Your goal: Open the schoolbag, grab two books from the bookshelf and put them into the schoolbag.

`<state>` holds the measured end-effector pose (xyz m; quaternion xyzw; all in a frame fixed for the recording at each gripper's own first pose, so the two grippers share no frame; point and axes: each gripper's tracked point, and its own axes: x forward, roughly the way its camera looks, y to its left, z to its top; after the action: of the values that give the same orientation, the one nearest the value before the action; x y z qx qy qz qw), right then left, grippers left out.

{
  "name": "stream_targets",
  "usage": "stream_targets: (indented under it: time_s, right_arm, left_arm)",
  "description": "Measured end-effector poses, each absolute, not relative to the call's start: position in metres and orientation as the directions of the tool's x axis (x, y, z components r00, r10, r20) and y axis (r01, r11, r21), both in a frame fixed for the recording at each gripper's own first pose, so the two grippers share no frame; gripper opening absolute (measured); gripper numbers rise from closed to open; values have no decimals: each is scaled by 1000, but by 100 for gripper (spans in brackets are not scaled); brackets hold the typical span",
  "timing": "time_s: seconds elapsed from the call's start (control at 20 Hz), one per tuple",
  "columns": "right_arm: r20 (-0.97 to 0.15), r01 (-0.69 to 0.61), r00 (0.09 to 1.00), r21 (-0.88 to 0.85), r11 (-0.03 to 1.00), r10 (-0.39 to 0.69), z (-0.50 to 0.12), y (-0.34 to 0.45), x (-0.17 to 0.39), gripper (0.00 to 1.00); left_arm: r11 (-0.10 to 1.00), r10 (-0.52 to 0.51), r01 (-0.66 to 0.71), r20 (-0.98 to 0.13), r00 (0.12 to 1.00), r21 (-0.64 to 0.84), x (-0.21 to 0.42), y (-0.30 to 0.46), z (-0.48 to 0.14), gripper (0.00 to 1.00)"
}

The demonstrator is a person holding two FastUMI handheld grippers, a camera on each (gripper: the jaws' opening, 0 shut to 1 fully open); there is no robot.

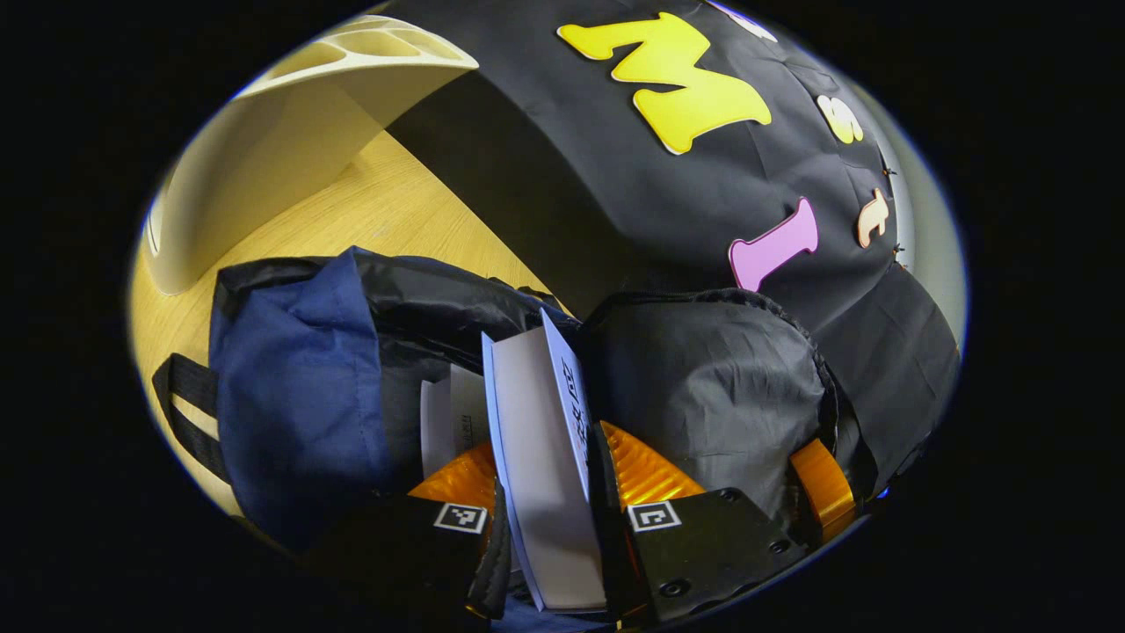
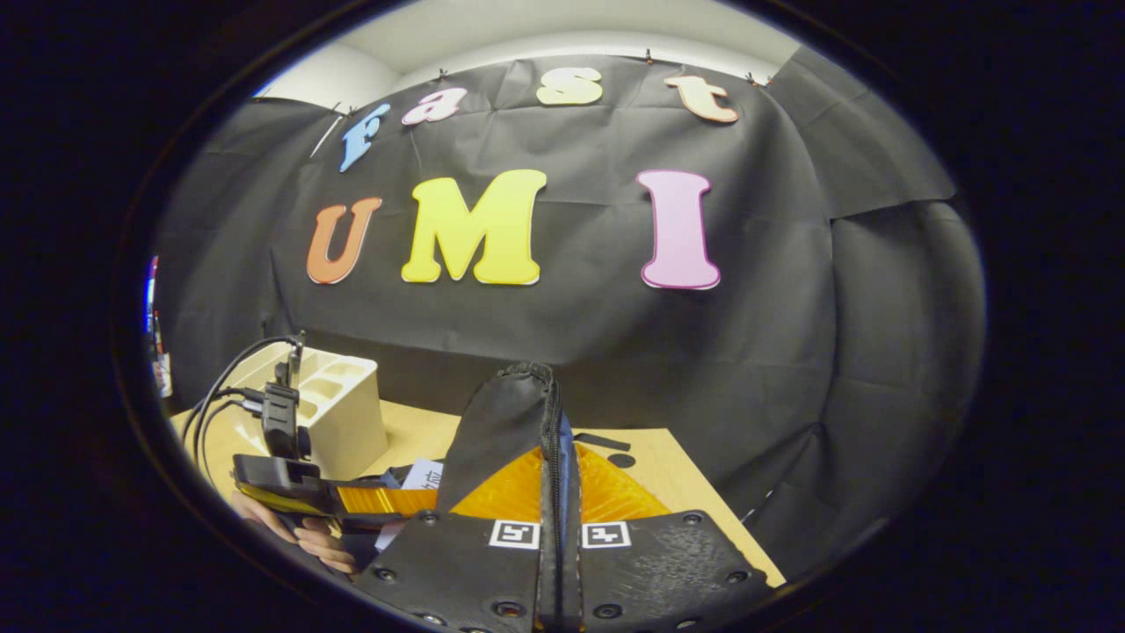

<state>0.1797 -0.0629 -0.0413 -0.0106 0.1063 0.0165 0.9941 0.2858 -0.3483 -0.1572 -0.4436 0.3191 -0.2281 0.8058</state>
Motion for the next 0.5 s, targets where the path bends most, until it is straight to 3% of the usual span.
stream_targets:
  time_s: [0.25,0.35,0.4,0.5]
  right_arm:
    - [-225,-33,974,6,999,33,-47,-68,178,3]
    - [-242,-32,970,14,999,34,-52,-68,178,3]
    - [-251,-21,968,15,1000,24,-55,-70,177,0]
    - [-261,-12,965,26,1000,18,-56,-72,175,4]
  left_arm:
    - [522,-633,69,-332,700,-850,285,-353,-165,45]
    - [602,-604,63,-402,689,-796,285,-347,-172,54]
    - [630,-592,69,-420,688,-774,285,-345,-171,66]
    - [688,-570,83,-466,677,-720,282,-339,-172,74]
